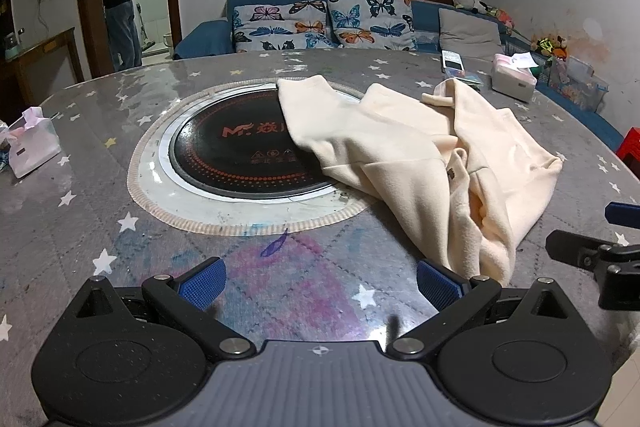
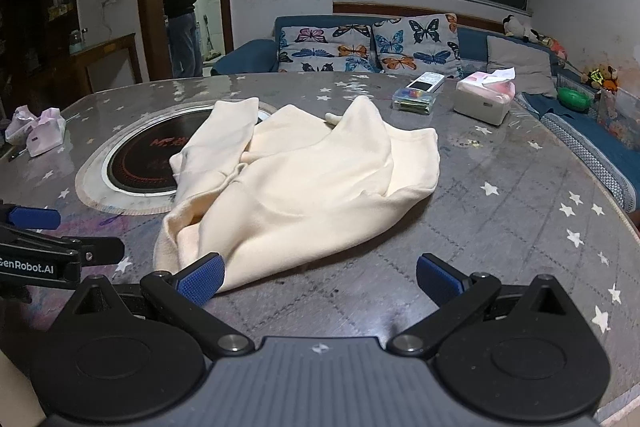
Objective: Fold clothes
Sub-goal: 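Move both tools toward the crumpled cream sweatshirt on the table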
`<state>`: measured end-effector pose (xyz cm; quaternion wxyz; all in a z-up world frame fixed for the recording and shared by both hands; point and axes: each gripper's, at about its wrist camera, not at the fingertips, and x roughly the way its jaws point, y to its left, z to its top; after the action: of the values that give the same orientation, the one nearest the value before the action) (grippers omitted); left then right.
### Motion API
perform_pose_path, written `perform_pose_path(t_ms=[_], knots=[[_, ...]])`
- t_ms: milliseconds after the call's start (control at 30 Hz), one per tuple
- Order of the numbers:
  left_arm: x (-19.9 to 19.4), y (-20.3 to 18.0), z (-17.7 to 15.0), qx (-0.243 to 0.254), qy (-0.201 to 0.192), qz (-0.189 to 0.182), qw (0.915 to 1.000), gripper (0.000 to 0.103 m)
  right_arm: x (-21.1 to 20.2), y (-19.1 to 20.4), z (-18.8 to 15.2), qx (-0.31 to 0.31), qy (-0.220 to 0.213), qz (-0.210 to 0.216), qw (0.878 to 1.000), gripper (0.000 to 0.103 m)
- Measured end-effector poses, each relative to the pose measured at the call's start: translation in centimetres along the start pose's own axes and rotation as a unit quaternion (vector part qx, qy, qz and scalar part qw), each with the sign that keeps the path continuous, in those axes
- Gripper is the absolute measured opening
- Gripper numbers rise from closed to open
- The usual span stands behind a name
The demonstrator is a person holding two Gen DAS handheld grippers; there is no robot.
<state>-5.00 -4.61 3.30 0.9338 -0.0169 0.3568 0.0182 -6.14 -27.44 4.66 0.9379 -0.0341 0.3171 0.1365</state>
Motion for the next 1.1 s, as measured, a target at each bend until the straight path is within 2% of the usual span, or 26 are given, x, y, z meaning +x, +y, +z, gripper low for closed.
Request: perform_pose_path(t_ms=[1100], knots=[[-2.0, -1.7, -1.2, 0.025, -0.002, 0.005, 0.9997, 0.103, -1.6, 0.6, -1.9, -0.004, 0.009, 0.006, 1.000, 0.103]])
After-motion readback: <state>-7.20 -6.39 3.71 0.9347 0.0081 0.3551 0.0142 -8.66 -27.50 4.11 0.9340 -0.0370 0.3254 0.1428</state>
